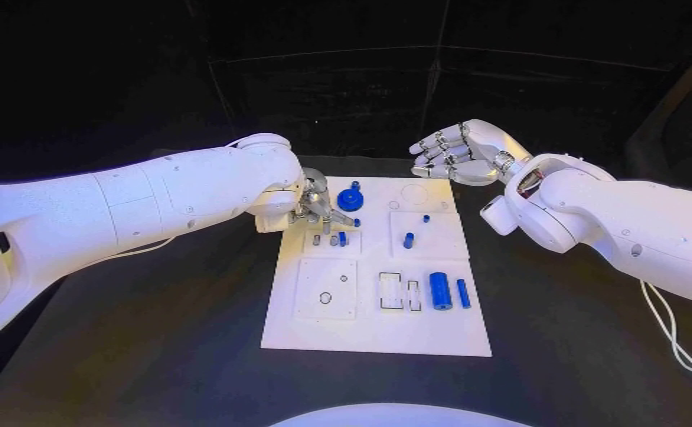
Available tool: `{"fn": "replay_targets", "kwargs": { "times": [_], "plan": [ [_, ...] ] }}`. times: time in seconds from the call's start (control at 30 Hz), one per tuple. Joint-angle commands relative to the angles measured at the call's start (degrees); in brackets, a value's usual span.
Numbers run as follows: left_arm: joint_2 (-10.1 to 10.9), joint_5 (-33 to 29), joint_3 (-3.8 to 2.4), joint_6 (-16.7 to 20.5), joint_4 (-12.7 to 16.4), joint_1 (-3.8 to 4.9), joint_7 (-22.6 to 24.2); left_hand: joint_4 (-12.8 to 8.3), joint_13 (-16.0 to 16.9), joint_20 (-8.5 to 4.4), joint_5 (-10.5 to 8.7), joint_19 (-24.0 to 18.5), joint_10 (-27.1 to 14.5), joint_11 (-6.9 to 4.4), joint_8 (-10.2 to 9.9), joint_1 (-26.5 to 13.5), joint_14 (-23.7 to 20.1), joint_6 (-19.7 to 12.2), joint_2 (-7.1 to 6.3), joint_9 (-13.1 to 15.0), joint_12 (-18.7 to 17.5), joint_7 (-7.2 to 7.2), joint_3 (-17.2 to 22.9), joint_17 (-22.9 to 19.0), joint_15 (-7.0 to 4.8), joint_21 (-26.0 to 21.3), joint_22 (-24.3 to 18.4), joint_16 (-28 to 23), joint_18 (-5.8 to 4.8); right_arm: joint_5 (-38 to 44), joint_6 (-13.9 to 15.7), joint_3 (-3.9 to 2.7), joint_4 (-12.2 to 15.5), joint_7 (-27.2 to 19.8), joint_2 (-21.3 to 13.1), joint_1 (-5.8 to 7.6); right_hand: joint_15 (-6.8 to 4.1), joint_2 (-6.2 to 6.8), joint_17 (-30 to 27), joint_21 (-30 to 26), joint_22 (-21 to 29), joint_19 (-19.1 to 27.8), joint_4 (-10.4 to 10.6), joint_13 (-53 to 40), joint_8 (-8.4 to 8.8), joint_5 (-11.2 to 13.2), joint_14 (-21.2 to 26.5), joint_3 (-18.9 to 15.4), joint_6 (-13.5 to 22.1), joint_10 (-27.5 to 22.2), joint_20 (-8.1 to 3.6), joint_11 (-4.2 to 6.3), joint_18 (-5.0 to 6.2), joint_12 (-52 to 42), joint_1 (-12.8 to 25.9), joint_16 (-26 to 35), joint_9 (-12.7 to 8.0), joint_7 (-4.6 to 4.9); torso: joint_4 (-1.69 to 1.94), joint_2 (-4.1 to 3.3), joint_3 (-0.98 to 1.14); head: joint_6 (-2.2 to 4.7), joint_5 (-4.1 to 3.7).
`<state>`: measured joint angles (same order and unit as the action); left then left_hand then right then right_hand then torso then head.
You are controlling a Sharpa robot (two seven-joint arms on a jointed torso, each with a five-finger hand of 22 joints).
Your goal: Assemble the parts on the task board
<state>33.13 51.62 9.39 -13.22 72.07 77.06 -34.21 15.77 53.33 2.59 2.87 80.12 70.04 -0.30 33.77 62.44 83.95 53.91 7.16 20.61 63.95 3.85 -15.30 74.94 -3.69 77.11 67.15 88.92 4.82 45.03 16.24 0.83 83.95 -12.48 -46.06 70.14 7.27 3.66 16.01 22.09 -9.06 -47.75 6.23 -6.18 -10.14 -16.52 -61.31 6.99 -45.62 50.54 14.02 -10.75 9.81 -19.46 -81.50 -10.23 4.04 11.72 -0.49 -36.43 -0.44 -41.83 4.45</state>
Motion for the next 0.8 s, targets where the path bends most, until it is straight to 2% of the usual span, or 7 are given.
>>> {"fn": "replay_targets", "kwargs": {
  "times": [0.03, 0.8],
  "plan": [
    [-0.58, 0.65, -0.01, -2.65, -0.51, 0.13, -1.02, -0.49, 0.09, -0.17, 0.00, -0.30, -0.37, 0.05, 0.55, 0.92, 5.74, -0.46, 0.20, 0.41, 0.05, -0.04, 0.22, 13.96, -0.18, 0.24, 0.10, 0.42, -0.34, -0.37, 0.15, -0.04, -0.04, -0.48, 0.08, 0.13, 0.39, -0.58, -0.08, -0.38, 0.07, -0.25, -0.11, 0.09, -0.32, -0.18, 0.10, -0.35, 0.28, -0.59, 0.00, 0.00, 0.59, -0.20, -0.01, 0.31, -0.06, 2.56, 0.01, -0.02, -0.02, -0.28, 0.05],
    [-3.54, 0.64, 0.03, -3.31, -3.20, 0.04, -0.19, -1.60, 0.25, -0.08, 0.04, -0.35, -0.43, 0.07, 1.79, 2.75, 5.79, -1.44, 0.93, 1.66, 0.18, -0.02, 1.53, 14.11, -0.14, 0.36, 0.37, 0.50, -0.33, 0.01, -0.40, -0.04, -0.57, -0.33, 0.58, 0.13, 0.49, -0.69, -0.66, -1.07, 0.50, -0.52, -0.62, 0.74, -0.54, -0.42, 0.14, -0.48, 0.72, -0.94, 0.09, -0.11, 0.60, -0.48, -0.37, 0.63, -0.06, 2.69, 0.01, -0.09, -0.05, -1.06, 0.05]
  ]
}}
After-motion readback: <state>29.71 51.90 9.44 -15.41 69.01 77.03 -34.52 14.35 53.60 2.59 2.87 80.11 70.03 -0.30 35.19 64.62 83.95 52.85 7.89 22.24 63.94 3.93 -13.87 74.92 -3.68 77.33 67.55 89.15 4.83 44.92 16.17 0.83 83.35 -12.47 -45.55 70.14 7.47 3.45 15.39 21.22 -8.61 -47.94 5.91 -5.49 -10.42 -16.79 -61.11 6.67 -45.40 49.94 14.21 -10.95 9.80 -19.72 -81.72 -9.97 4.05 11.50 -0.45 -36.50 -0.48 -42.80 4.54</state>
